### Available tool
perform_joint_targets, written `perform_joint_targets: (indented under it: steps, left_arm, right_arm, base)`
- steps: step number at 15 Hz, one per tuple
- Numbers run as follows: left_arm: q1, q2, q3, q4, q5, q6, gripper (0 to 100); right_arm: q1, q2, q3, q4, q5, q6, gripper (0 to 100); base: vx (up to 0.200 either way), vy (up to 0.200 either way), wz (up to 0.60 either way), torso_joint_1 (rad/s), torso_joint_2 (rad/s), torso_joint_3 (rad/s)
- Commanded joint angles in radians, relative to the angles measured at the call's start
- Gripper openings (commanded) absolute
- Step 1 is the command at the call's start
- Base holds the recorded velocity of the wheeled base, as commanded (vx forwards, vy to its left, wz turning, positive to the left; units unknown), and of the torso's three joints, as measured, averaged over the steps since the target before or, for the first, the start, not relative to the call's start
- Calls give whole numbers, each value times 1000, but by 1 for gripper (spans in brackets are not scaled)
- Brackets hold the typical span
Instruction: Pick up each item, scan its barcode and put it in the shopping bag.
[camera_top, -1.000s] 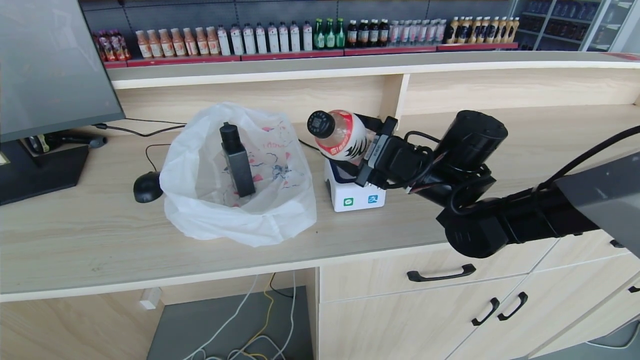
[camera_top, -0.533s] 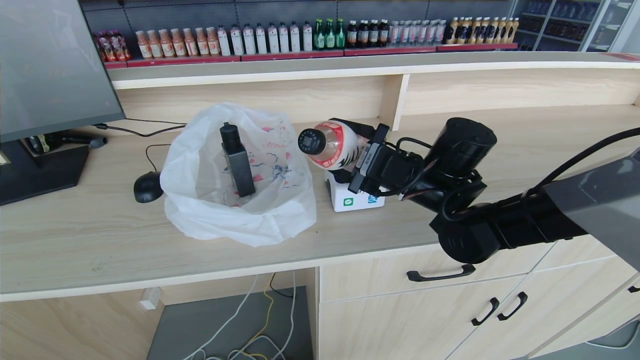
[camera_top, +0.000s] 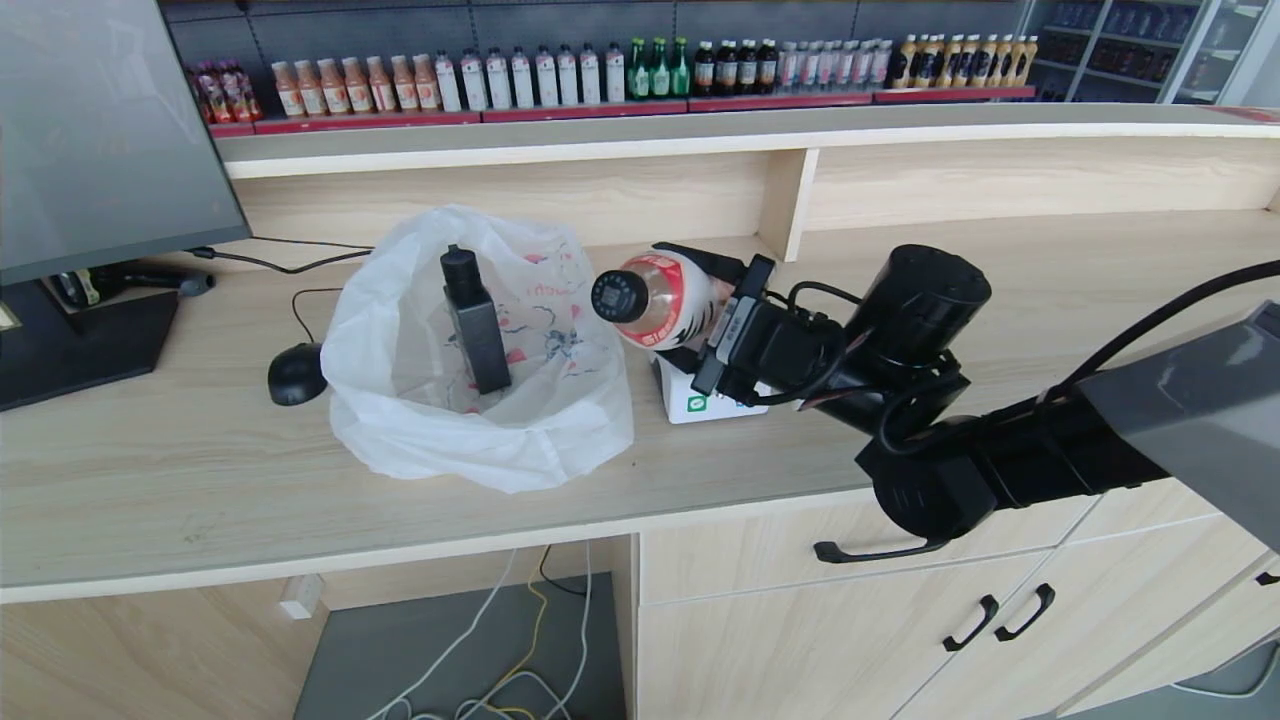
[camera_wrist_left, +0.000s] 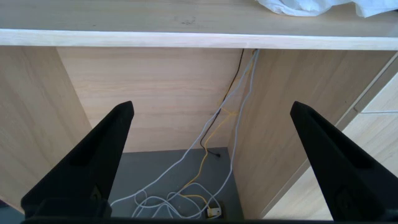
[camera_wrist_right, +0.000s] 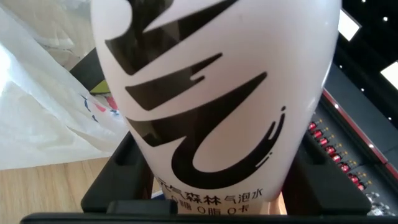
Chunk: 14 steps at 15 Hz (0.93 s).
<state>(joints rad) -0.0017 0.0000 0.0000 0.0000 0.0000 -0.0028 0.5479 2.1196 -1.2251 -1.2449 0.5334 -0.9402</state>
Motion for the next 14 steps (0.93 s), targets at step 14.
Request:
perform_joint_targets:
  steps: [14]
  left_arm:
    - [0, 0, 0, 0, 0, 0, 100]
  right_arm:
    - [1, -10, 6, -8, -1, 9, 0]
  base:
    - [0, 0, 0, 0, 0, 0]
